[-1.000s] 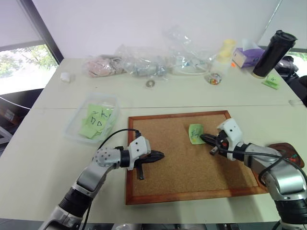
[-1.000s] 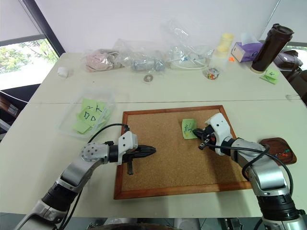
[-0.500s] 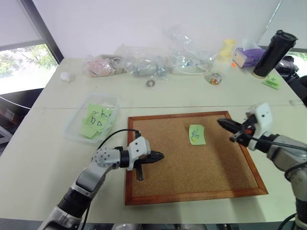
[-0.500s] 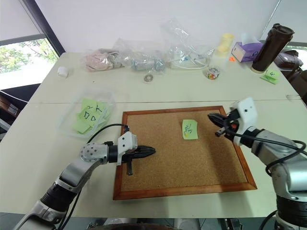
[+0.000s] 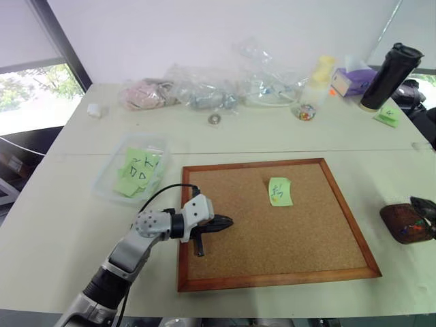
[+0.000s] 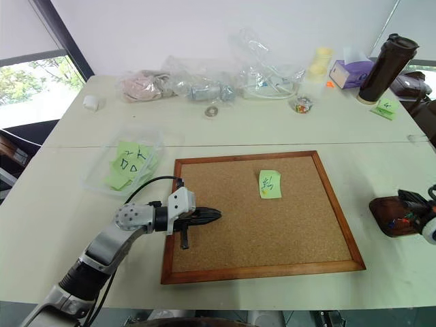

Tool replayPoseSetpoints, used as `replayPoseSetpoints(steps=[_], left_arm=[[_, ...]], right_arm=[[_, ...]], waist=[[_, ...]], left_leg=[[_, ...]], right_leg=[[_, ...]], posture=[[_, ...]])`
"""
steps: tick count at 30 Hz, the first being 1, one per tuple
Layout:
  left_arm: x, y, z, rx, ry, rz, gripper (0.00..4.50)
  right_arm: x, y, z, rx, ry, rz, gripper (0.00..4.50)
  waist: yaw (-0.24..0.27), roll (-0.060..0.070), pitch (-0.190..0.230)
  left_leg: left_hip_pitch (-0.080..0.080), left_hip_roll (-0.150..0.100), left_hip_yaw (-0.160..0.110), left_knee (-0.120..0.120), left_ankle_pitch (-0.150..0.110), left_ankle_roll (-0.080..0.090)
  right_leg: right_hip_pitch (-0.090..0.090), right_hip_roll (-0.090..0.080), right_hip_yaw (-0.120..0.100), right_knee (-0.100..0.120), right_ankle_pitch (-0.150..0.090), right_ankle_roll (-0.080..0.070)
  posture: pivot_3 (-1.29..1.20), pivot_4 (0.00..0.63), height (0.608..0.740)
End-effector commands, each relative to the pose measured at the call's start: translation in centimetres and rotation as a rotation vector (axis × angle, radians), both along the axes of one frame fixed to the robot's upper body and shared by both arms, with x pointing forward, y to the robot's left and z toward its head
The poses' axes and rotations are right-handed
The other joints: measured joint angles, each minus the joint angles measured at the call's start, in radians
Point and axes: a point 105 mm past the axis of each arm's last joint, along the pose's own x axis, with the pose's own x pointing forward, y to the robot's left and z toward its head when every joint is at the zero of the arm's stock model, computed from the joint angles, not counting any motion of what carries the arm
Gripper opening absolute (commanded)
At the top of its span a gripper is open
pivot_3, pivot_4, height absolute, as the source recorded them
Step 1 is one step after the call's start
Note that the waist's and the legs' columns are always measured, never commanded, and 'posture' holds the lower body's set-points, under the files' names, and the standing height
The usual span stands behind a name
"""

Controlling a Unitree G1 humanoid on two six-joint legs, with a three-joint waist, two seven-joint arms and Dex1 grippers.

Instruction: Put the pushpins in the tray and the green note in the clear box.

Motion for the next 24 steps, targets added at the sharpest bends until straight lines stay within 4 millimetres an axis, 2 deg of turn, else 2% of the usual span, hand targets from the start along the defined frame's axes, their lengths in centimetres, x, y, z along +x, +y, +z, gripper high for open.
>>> replayPoseSetpoints(steps=[1, 7, 12, 15, 17, 18, 19, 20, 22, 24], left_arm=[[-0.6, 0.1, -1.5, 0.042, 0.049, -0.007, 0.00], [-0.5, 0.2, -1.6, 0.043, 0.048, -0.004, 0.00], [-0.5, 0.3, -1.8, 0.045, 0.049, -0.002, 0.00], [-0.5, 0.3, -1.9, 0.046, 0.049, -0.002, 0.00], [-0.5, 0.3, -1.9, 0.047, 0.050, -0.001, 0.00], [-0.5, 0.3, -2.0, 0.047, 0.049, -0.001, 0.00], [-0.5, 0.3, -2.0, 0.047, 0.049, -0.002, 0.00], [-0.5, 0.3, -2.0, 0.048, 0.048, -0.003, 0.00], [-0.4, 0.3, -2.0, 0.050, 0.047, -0.005, 0.00], [-0.4, 0.3, -2.0, 0.051, 0.046, -0.007, 0.00]], right_arm=[[-0.1, -0.3, 0.3, -0.029, -0.021, -0.007, 0.05], [-0.4, -0.2, -1.7, -0.026, 0.028, -0.015, 0.05], [-0.4, 0.1, -2.0, -0.017, 0.034, 0.003, 0.05], [-0.6, 0.2, -1.9, -0.020, 0.036, 0.010, 0.88], [-0.8, 0.3, -1.7, -0.027, 0.035, 0.018, 1.95], [-0.8, 0.3, -1.6, -0.029, 0.033, 0.020, 2.28], [-0.8, 0.4, -1.6, -0.029, 0.032, 0.025, 2.95], [-0.8, 0.5, -1.4, -0.030, 0.025, 0.035, 3.33], [-0.7, 1.0, -0.7, -0.019, -0.002, 0.057, 4.48], [-0.6, 1.2, -0.2, -0.012, -0.021, 0.069, 4.48]], waist=[[0.000, 0.001, -0.001], [0.000, 0.002, -0.001], [0.000, 0.002, -0.001], [0.001, 0.002, -0.001], [0.001, 0.002, -0.001], [0.001, 0.002, -0.001], [0.001, 0.002, -0.001], [0.000, 0.002, -0.001], [0.001, 0.002, -0.001], [0.000, 0.002, -0.001]], left_leg=[[0.000, 0.000, 0.000, 0.000, 0.000, 0.000], [0.000, 0.000, 0.000, 0.000, 0.000, 0.000], [0.000, 0.000, 0.000, 0.000, 0.000, 0.000], [0.000, 0.000, 0.000, 0.000, 0.000, 0.000], [0.000, 0.000, 0.000, 0.000, 0.000, 0.000], [0.000, 0.000, 0.000, 0.000, 0.000, 0.000], [0.000, 0.000, 0.000, 0.000, 0.000, 0.000], [0.001, 0.000, 0.000, 0.000, 0.000, 0.000], [0.001, 0.000, 0.000, 0.000, 0.000, 0.000], [0.001, 0.000, 0.000, 0.000, 0.000, 0.000]], right_leg=[[0.000, 0.000, 0.000, 0.000, 0.000, 0.000], [0.000, 0.000, 0.000, 0.000, 0.000, 0.000], [0.000, 0.000, 0.001, 0.000, 0.000, 0.000], [0.000, 0.000, 0.001, 0.000, 0.000, 0.000], [0.000, 0.000, 0.001, 0.000, 0.000, 0.000], [0.000, 0.000, 0.001, 0.000, 0.000, 0.000], [0.000, 0.000, 0.001, 0.000, 0.000, 0.000], [0.001, 0.000, 0.001, 0.000, 0.000, 0.000], [0.001, 0.000, 0.001, -0.001, 0.000, 0.000], [0.001, 0.000, 0.001, -0.001, 0.000, 0.000]], posture=[[0.00, 0.150, 0.730], [0.00, 0.150, 0.730], [0.00, 0.150, 0.730], [0.00, 0.150, 0.730], [0.00, 0.150, 0.730], [0.00, 0.150, 0.730], [0.00, 0.150, 0.730], [0.00, 0.150, 0.730], [0.00, 0.150, 0.730], [0.00, 0.150, 0.730]])
